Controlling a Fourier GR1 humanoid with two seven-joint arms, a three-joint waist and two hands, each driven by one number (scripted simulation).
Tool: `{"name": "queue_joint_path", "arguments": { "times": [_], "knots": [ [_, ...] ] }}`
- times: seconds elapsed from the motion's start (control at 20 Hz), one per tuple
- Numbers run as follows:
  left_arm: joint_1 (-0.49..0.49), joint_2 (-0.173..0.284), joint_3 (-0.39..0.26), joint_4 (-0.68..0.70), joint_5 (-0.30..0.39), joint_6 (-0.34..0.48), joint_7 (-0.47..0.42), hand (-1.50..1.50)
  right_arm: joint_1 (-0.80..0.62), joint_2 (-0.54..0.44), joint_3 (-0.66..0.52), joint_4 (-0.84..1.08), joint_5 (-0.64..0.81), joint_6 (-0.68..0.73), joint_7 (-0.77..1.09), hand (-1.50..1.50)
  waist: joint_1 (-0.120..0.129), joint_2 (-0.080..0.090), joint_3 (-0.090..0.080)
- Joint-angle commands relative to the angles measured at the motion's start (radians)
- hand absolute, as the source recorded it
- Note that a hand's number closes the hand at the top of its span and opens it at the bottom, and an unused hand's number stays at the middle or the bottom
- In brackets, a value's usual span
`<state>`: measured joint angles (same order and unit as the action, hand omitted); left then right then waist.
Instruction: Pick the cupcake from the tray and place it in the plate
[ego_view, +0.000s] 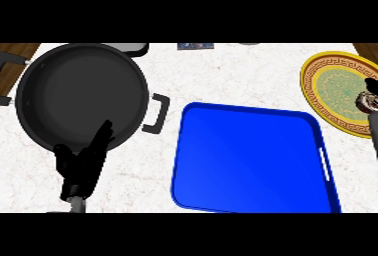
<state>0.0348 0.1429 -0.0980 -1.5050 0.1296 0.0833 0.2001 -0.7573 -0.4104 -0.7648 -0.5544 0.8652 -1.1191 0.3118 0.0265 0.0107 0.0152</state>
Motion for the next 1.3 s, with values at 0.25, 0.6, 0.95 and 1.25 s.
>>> {"name": "queue_joint_path", "arguments": {
  "times": [0.25, 0.6, 0.95, 1.25],
  "knots": [
    [-0.012, -0.023, -0.007, 0.065, -0.005, 0.0, 0.028, 0.0, 0.155, 0.127, -0.05, -0.295, -0.462, 0.147, -0.371, -1.5, -0.033, -0.008, -0.011],
    [0.012, -0.021, 0.009, 0.041, 0.006, -0.013, 0.027, 0.0, 0.36, 0.25, -0.006, -0.47, -0.612, 0.342, -0.504, -1.5, -0.033, -0.013, -0.015],
    [-0.048, -0.043, 0.019, 0.156, -0.024, -0.014, -0.017, 0.0, 0.547, 0.349, 0.158, -0.708, -0.501, 0.371, -0.318, -1.5, -0.037, -0.012, -0.016],
    [-0.015, -0.005, 0.039, 0.051, -0.007, -0.054, 0.035, 0.0, 0.72, 0.409, 0.366, -0.886, -0.429, 0.246, -0.17, -1.5, -0.029, -0.013, -0.016]
  ]
}}
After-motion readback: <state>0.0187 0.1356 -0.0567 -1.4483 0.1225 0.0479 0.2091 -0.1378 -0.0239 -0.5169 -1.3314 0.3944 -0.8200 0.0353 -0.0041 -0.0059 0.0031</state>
